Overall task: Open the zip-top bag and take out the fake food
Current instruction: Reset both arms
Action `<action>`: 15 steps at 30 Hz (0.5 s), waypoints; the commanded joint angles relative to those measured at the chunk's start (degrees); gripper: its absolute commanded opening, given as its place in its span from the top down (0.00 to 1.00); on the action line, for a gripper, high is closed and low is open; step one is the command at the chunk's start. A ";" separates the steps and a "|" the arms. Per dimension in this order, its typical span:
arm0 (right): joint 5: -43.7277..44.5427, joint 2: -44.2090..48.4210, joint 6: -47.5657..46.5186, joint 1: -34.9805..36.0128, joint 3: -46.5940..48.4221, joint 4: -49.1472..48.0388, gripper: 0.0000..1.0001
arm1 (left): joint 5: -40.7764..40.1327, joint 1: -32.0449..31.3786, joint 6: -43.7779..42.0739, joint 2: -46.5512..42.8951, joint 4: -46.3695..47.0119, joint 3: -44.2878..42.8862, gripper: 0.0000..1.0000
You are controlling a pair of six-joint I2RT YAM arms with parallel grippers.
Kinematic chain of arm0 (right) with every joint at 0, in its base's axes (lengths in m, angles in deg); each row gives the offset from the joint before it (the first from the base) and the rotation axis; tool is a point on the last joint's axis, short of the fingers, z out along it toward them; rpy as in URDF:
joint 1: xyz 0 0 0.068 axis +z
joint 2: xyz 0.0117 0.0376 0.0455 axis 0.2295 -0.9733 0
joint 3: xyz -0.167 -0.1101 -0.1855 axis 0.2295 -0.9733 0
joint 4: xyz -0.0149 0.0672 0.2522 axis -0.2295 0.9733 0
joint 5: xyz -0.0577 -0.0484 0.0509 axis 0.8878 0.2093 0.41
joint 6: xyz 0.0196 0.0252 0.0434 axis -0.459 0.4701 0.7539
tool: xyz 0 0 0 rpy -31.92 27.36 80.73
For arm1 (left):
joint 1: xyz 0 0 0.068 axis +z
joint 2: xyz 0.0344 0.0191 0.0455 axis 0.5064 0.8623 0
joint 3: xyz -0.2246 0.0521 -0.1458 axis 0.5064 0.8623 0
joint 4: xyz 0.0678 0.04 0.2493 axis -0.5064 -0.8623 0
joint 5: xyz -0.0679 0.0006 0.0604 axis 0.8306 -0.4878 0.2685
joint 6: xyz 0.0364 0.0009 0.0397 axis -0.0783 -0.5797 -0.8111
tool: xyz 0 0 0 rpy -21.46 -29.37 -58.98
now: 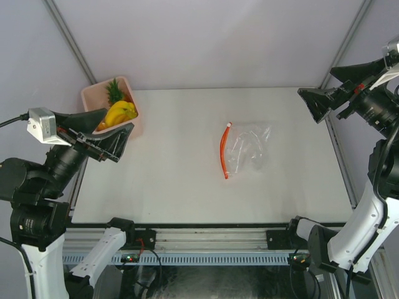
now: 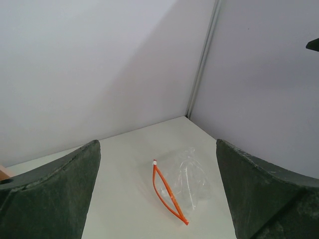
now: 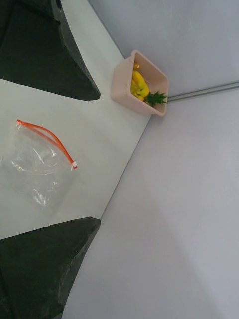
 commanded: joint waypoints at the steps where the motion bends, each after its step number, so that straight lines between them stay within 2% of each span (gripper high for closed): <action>1: -0.18 0.89 -0.20 -0.31 -0.73 -0.36 0.00 | -0.21 0.38 -1.00 0.57 0.89 0.61 0.00; 15: 0.06 2.37 -0.30 -0.82 -2.67 -0.58 0.00 | -0.62 0.34 -1.97 0.40 0.92 1.62 0.00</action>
